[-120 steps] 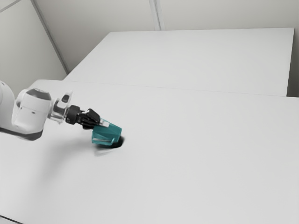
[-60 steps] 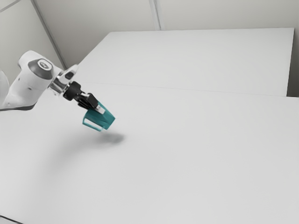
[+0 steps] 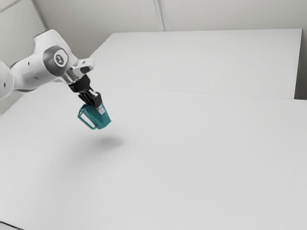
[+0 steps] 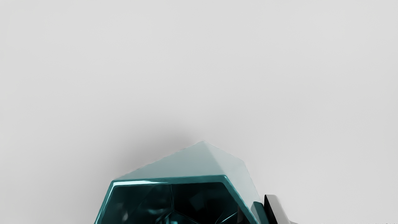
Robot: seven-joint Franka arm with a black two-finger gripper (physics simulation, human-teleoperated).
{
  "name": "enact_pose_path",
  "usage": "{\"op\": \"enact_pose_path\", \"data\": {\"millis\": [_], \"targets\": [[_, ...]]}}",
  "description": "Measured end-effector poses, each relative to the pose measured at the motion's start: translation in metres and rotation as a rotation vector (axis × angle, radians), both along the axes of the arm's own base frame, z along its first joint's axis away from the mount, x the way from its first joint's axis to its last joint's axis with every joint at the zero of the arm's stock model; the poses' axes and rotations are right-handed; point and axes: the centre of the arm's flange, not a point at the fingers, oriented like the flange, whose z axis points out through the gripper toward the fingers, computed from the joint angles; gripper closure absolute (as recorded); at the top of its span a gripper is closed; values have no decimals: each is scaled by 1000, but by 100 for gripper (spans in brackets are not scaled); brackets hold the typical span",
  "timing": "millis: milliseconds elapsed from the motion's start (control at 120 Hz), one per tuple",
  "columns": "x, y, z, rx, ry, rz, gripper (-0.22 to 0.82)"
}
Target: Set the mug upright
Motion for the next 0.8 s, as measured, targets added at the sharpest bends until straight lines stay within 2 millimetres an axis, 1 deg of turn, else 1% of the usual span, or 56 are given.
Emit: {"op": "enact_pose_path", "data": {"millis": [92, 175, 392, 633, 717, 800], "targets": [[-1, -2, 3, 79, 17, 7, 78], [-2, -6, 1, 146, 35, 16, 78], [0, -35, -8, 288, 65, 34, 78], [-7, -47, -30, 382, 92, 111, 78], [-11, -51, -44, 399, 102, 136, 78], [-14, -52, -52, 407, 104, 171, 78]]}}
